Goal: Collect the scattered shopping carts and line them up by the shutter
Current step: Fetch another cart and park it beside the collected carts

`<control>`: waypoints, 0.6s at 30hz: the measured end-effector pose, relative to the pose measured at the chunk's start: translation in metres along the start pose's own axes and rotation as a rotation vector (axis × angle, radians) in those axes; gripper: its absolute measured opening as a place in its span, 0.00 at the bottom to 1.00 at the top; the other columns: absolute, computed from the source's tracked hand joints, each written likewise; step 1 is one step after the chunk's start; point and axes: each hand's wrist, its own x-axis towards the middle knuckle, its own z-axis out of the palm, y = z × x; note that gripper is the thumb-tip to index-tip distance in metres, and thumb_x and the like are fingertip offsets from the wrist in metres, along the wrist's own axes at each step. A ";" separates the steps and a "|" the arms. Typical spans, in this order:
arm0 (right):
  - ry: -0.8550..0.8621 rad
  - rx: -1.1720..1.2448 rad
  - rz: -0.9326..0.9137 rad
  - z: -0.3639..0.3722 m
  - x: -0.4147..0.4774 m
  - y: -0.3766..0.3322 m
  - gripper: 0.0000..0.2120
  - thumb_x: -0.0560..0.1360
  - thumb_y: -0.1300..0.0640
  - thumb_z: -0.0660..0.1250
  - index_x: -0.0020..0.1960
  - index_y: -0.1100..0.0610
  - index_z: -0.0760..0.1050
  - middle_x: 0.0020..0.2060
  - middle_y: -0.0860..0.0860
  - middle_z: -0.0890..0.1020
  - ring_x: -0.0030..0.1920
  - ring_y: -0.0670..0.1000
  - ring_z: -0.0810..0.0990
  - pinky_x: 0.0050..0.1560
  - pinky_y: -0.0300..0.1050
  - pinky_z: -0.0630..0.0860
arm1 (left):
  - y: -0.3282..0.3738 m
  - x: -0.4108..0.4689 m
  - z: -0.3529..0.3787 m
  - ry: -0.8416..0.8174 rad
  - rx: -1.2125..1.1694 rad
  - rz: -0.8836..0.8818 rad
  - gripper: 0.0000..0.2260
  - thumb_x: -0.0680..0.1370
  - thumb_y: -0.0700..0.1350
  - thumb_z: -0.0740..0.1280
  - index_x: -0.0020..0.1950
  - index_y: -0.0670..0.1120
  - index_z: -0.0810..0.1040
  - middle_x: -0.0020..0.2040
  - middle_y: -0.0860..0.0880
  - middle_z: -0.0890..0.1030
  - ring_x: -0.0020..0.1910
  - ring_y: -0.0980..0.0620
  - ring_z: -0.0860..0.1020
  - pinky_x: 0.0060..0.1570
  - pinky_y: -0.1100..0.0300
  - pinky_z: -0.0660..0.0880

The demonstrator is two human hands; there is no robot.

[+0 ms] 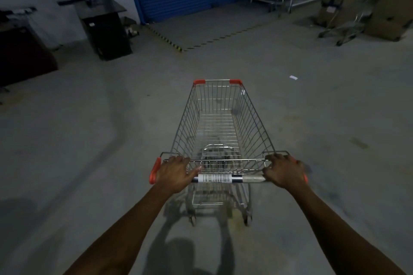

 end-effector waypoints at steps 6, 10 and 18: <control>0.014 0.004 0.024 -0.036 0.136 0.013 0.32 0.70 0.36 0.54 0.72 0.43 0.70 0.70 0.47 0.74 0.69 0.54 0.71 0.64 0.57 0.67 | 0.004 0.147 -0.021 -0.001 0.002 0.018 0.55 0.64 0.80 0.27 0.73 0.53 0.71 0.73 0.47 0.73 0.69 0.44 0.72 0.67 0.47 0.68; 0.040 0.011 0.057 -0.058 0.235 0.021 0.29 0.72 0.39 0.59 0.72 0.42 0.70 0.70 0.47 0.74 0.70 0.55 0.70 0.64 0.57 0.66 | 0.004 0.257 -0.033 0.027 -0.005 0.065 0.54 0.65 0.80 0.30 0.72 0.52 0.73 0.71 0.47 0.75 0.68 0.45 0.74 0.65 0.47 0.71; 0.091 0.040 0.121 -0.116 0.435 0.024 0.31 0.68 0.38 0.54 0.69 0.42 0.73 0.68 0.47 0.76 0.69 0.54 0.72 0.63 0.56 0.68 | -0.007 0.494 -0.065 0.006 -0.008 0.114 0.53 0.66 0.80 0.30 0.73 0.54 0.72 0.72 0.47 0.74 0.69 0.45 0.73 0.67 0.46 0.69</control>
